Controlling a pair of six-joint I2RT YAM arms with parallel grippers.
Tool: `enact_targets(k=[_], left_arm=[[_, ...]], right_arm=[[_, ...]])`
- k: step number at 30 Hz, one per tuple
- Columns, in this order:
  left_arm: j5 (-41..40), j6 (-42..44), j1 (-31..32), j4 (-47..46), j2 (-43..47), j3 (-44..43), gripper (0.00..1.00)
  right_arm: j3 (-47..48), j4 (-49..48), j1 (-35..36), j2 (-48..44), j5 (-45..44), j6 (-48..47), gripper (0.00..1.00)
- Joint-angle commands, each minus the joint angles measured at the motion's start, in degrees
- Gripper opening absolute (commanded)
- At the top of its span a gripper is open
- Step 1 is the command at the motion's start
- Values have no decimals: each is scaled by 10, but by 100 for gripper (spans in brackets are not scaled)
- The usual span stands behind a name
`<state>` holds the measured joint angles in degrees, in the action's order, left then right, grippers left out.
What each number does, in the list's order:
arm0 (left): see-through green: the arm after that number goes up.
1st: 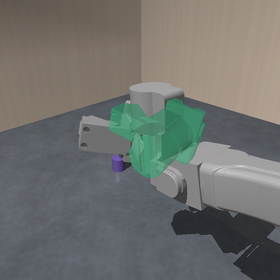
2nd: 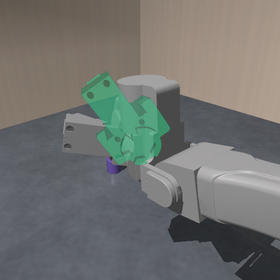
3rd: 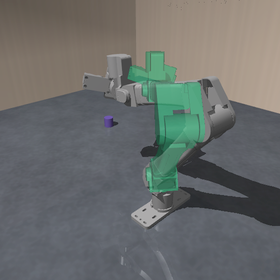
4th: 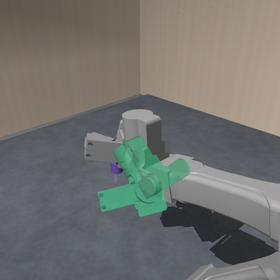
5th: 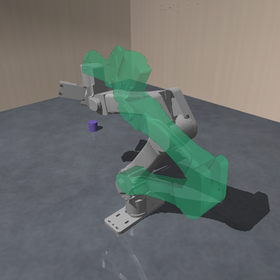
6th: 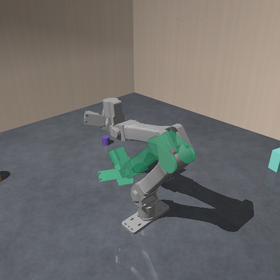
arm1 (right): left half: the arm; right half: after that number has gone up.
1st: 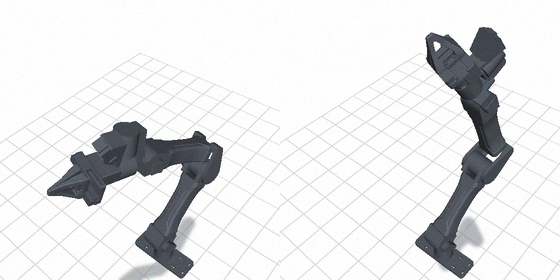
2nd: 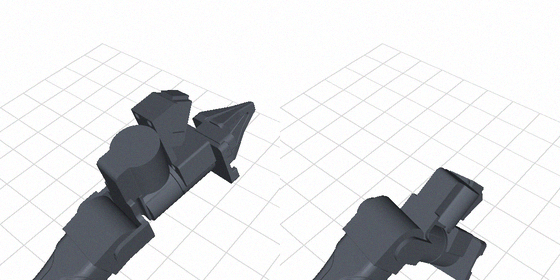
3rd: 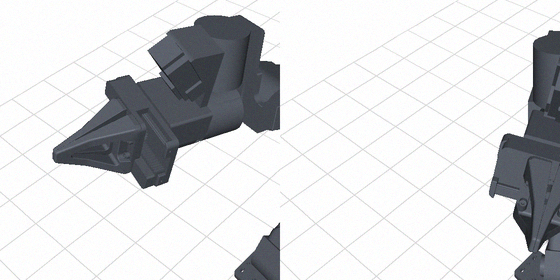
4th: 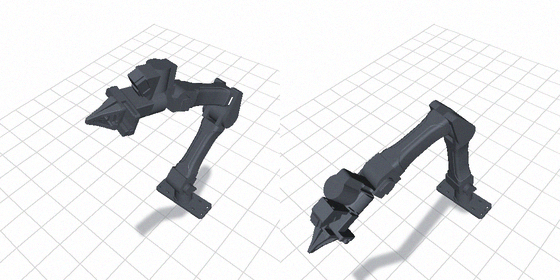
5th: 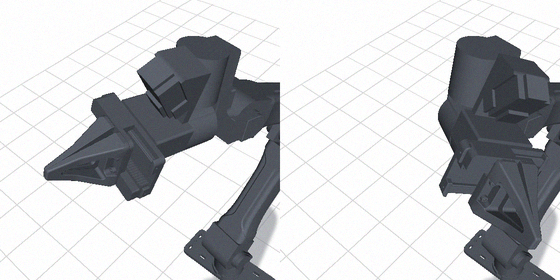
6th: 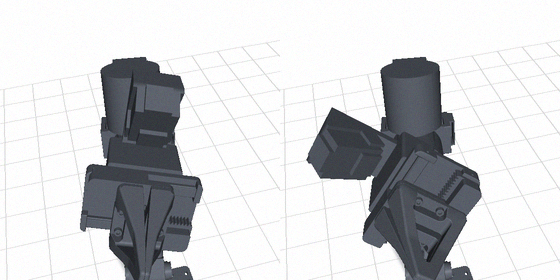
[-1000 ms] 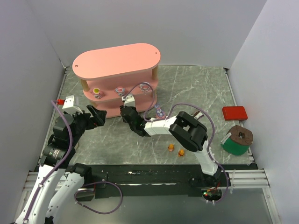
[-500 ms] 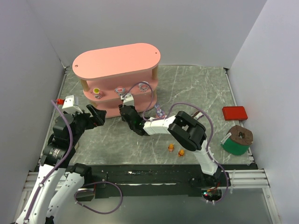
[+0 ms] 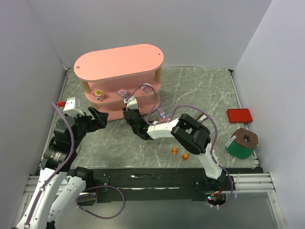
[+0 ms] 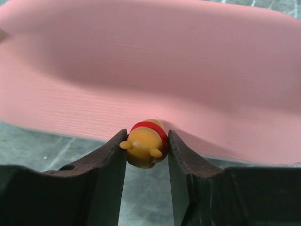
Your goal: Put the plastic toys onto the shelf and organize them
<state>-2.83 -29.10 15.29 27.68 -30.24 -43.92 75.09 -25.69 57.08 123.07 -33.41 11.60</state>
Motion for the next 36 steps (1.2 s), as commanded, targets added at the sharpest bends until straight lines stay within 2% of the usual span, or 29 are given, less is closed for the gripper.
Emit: enact_targets(k=[1, 24, 36], left_arm=[[8, 12, -4, -12, -2, 0, 96], [9, 11, -5, -11, -1, 0, 96], [11, 12, -5, -13, -2, 0, 96]], right_arm=[[-9, -48, 7, -43, -36, -26, 7], [-38, -60, 8, -65, -49, -30, 8], [-111, -129, 13, -86, -71, -24, 9]])
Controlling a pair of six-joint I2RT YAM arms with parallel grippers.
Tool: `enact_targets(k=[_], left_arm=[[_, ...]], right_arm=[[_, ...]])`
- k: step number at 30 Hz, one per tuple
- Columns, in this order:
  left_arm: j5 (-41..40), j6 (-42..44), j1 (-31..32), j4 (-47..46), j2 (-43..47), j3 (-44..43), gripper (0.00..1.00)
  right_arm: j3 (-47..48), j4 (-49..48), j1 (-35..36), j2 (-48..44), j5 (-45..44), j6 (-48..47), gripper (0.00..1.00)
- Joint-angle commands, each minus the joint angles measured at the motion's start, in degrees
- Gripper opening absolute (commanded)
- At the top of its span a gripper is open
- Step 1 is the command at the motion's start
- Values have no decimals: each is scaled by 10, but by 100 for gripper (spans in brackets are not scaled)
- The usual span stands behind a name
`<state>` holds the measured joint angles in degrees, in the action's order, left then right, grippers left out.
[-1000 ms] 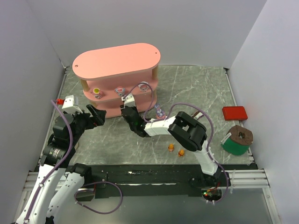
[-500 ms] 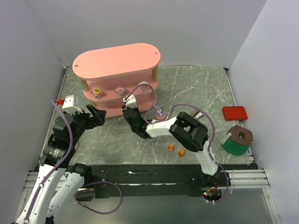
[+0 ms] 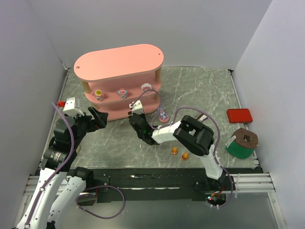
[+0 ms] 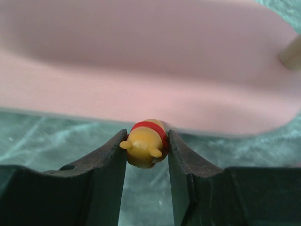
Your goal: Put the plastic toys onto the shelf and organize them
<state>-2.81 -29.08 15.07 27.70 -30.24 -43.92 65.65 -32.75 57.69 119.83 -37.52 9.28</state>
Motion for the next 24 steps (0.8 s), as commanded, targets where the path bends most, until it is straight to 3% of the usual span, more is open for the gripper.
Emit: enact_targets(k=[1, 9, 16, 20, 24], left_arm=[[11, 11, -3, -12, -2, 0, 96], [11, 12, -4, -12, 2, 0, 96], [10, 12, -6, -12, 4, 0, 96], [8, 12, -7, -12, 4, -1, 96], [5, 11, -8, -11, 6, -1, 96]], right_arm=[[-21, -58, 8, -57, -30, -1, 9], [-81, 7, 14, -139, 14, 42, 10], [-107, 154, 20, -288, 54, 85, 10], [-48, 311, 19, -361, 60, 80, 11], [48, 404, 2, -383, 82, 66, 12]])
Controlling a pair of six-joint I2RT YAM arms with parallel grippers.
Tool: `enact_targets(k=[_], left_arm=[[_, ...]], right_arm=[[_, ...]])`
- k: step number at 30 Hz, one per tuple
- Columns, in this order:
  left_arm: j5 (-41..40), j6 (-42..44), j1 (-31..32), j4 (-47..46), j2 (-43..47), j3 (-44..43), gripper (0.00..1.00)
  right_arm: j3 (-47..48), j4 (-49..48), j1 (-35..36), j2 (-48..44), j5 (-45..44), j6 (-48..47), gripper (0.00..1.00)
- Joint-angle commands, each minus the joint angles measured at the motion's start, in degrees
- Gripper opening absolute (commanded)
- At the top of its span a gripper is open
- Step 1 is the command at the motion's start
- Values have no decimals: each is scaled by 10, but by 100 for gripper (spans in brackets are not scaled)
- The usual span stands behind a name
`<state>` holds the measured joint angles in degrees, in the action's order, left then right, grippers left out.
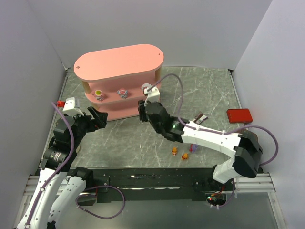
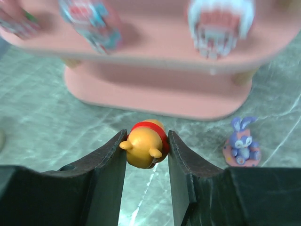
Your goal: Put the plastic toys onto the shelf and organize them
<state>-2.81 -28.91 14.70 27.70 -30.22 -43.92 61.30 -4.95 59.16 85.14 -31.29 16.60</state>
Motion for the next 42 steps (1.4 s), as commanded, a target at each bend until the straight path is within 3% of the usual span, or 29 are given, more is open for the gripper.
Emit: enact_targets(k=[1, 14, 22, 32, 42], left_arm=[[5, 10, -5, -10, 7, -1, 96], [1, 8, -8, -9, 8, -1, 96], [2, 10, -10, -10, 6, 0, 96], [3, 10, -13, -9, 5, 1, 96], [7, 10, -14, -12, 4, 0, 96]], right_arm=[[107, 137, -24, -38, 27, -15, 12], [277, 165, -89, -24, 35, -83, 14], [345, 158, -93, 0, 34, -118, 15], [481, 213, -114, 114, 49, -179, 17], [551, 270, -128, 178, 62, -169, 20]])
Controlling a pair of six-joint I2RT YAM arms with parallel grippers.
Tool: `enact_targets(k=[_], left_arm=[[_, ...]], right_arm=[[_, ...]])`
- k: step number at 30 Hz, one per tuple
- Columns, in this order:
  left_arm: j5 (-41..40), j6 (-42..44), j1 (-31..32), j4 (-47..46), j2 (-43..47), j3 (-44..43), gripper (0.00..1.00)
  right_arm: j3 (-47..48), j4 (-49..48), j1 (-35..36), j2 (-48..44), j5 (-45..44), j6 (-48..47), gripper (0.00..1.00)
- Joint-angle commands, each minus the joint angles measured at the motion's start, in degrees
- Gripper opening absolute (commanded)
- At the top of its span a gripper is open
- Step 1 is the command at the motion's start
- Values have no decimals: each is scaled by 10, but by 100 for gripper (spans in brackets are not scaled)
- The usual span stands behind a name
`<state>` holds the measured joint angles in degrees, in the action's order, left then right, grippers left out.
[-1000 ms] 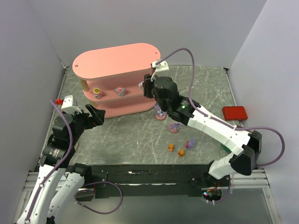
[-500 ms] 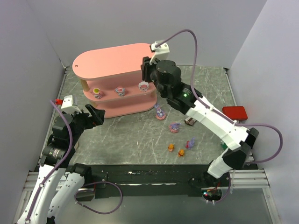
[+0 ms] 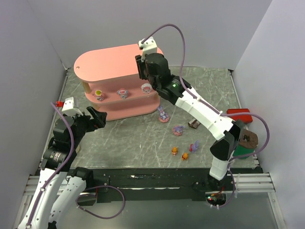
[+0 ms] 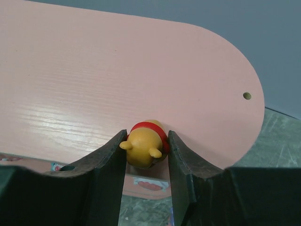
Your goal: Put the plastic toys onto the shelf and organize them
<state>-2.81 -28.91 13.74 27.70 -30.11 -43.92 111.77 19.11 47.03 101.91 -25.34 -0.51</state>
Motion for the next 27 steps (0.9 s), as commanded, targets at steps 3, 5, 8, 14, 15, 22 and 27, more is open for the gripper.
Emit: enact_targets(k=[3, 5, 8, 14, 15, 22, 27], left_arm=[[8, 10, -5, -12, 3, 0, 96], [8, 10, -6, -12, 3, 0, 96], [9, 10, -6, -12, 3, 0, 96], [10, 10, -6, -11, 4, 0, 96], [10, 10, -6, -12, 4, 0, 96], [9, 10, -6, -11, 4, 0, 96], [8, 10, -7, -11, 2, 0, 96]], right_arm=[[69, 61, -11, 23, 4, 30, 23], [91, 87, -11, 36, 2, 48, 26], [118, 114, -16, 50, 8, 72, 29], [129, 141, -23, 56, 12, 98, 40], [131, 143, -24, 58, 12, 98, 41], [144, 150, -28, 67, 12, 96, 44], [150, 153, -28, 74, 11, 97, 54]])
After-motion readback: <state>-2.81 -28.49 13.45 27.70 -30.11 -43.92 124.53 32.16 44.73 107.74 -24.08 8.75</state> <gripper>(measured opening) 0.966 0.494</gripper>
